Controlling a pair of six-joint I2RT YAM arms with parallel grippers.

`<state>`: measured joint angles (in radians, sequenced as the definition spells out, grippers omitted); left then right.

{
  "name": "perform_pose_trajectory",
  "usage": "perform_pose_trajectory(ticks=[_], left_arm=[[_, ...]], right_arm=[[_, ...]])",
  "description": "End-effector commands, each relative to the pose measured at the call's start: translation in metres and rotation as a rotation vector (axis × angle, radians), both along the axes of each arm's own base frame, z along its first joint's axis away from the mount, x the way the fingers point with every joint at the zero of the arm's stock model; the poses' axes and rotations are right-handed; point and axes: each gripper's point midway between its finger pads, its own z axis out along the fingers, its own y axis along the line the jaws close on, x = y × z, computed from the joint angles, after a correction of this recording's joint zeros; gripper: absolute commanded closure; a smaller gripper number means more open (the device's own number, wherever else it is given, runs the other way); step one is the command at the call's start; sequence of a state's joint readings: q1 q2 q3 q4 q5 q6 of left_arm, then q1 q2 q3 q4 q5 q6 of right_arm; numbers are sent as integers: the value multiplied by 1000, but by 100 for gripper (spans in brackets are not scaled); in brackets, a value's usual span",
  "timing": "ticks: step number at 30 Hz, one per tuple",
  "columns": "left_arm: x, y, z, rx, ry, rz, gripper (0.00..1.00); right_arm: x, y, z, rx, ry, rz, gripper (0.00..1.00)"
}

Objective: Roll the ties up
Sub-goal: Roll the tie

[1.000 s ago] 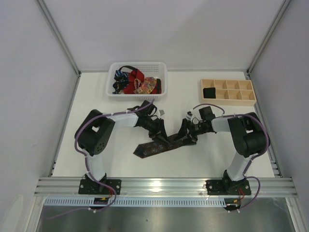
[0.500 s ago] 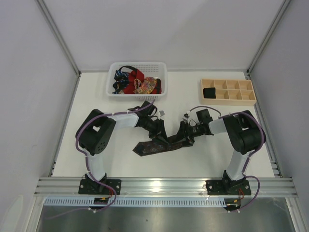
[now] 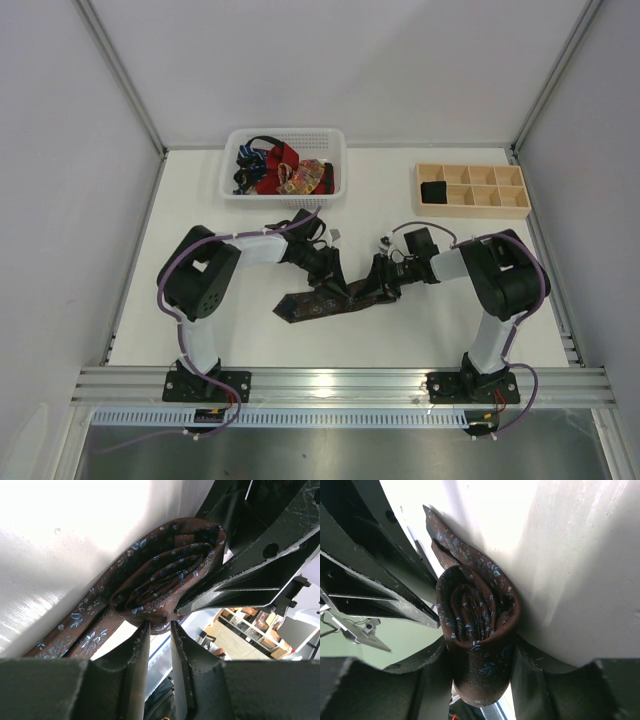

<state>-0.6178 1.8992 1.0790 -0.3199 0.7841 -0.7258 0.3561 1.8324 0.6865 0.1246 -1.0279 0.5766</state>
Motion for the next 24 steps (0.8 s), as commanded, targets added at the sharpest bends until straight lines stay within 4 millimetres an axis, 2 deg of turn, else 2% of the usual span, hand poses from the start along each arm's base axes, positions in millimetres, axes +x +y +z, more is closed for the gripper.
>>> perform_pose_trajectory(ticks=[1, 6, 9, 10, 12, 13, 15, 16, 17, 19, 21, 22, 24], left_arm=[[-2, -2, 1, -7, -14, -17, 72], [7, 3, 10, 12, -74, -7, 72], [13, 11, 16, 23, -105, 5, 72], [16, 16, 16, 26, -108, 18, 72], [19, 21, 19, 28, -122, 26, 72], [22, 27, 19, 32, -126, 41, 72], [28, 34, 20, 33, -140, 58, 72], [27, 38, 19, 38, -139, 63, 72], [28, 40, 18, 39, -142, 68, 72], [29, 47, 16, 49, -151, 76, 72], [31, 50, 13, 53, -162, 76, 71], [29, 51, 11, 54, -162, 72, 72], [30, 51, 8, 54, -171, 71, 72]], right_arm=[[8, 0, -5, -65, -63, -32, 54], [8, -3, -8, -128, -46, -37, 70], [7, -9, -7, -181, -29, -42, 82], [8, -13, -7, -223, -12, -52, 89], [9, -18, -8, -273, -5, -55, 95], [3, -25, -12, -327, 32, -61, 95], [9, -31, -9, -386, 19, -70, 95], [1, -37, -10, -431, 62, -61, 95], [5, -38, -4, -450, 48, -62, 95], [-1, -50, -3, -540, 65, -49, 94], [5, -60, 2, -613, 43, -52, 93], [-4, -68, 4, -666, 80, -39, 93], [-1, -79, 8, -744, 64, -46, 93]])
